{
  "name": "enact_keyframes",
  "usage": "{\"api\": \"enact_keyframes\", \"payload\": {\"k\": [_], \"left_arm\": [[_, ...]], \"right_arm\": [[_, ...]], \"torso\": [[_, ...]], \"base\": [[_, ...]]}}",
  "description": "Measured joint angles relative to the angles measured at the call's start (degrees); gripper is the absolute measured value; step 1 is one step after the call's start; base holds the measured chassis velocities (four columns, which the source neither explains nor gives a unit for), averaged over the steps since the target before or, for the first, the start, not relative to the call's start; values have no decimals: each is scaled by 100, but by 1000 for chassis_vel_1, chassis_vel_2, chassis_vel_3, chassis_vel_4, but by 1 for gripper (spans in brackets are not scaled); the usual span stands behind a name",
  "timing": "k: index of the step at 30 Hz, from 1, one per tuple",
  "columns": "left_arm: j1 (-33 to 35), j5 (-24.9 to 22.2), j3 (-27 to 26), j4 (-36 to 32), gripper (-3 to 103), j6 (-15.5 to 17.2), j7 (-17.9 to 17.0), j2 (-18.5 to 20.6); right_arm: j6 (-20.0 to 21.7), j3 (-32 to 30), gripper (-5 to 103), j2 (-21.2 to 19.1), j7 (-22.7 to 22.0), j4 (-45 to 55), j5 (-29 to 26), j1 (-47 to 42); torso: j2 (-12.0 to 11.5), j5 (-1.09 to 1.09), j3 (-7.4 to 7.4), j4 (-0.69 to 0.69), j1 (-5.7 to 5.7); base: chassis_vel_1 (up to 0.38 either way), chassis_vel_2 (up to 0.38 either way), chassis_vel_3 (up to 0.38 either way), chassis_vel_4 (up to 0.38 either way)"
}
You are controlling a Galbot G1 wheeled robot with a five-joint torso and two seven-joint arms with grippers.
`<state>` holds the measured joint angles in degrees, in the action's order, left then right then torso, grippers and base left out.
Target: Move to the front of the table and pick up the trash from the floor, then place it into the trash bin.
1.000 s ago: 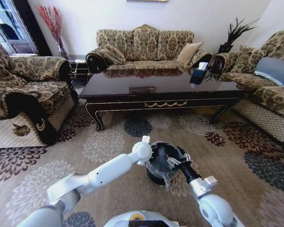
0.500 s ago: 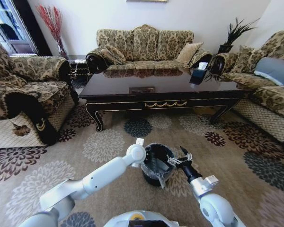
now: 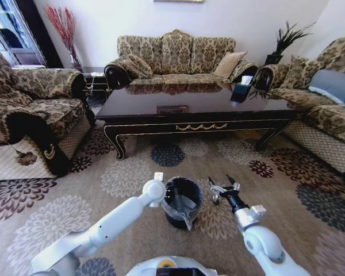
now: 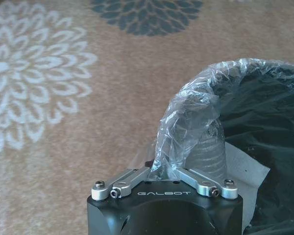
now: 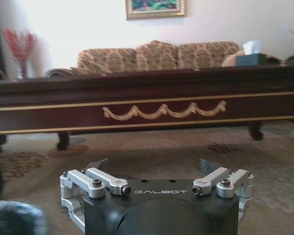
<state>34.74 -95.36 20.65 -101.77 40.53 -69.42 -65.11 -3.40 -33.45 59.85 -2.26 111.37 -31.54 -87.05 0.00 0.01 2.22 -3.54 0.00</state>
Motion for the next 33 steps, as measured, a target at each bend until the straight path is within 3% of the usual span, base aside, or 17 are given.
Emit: {"api": "enact_keyframes", "payload": {"k": [4,17,25,33], "left_arm": [[387,3,-383,-148,0,4,42,228],[789,19,-876,-423,0,23,133,600],[995,-1,-984,-600,0,23,138,768],[1113,-12,-1123,-668,0,25,136,830]], "right_arm": [[17,12,100,-55,-61,-736,-130,463],[25,375,100,73,-35,-2171,-47,1086],[71,474,100,539,-39,-3277,-353,1843],[103,549,100,771,-67,-3841,-270,2151]], "torso": [[0,-1,0,0,0],[0,-2,0,0,0],[0,-2,0,1,0],[0,-2,0,0,0]], "base": [[0,0,0,0],[0,0,0,0],[0,0,0,0],[0,0,0,0]]}}
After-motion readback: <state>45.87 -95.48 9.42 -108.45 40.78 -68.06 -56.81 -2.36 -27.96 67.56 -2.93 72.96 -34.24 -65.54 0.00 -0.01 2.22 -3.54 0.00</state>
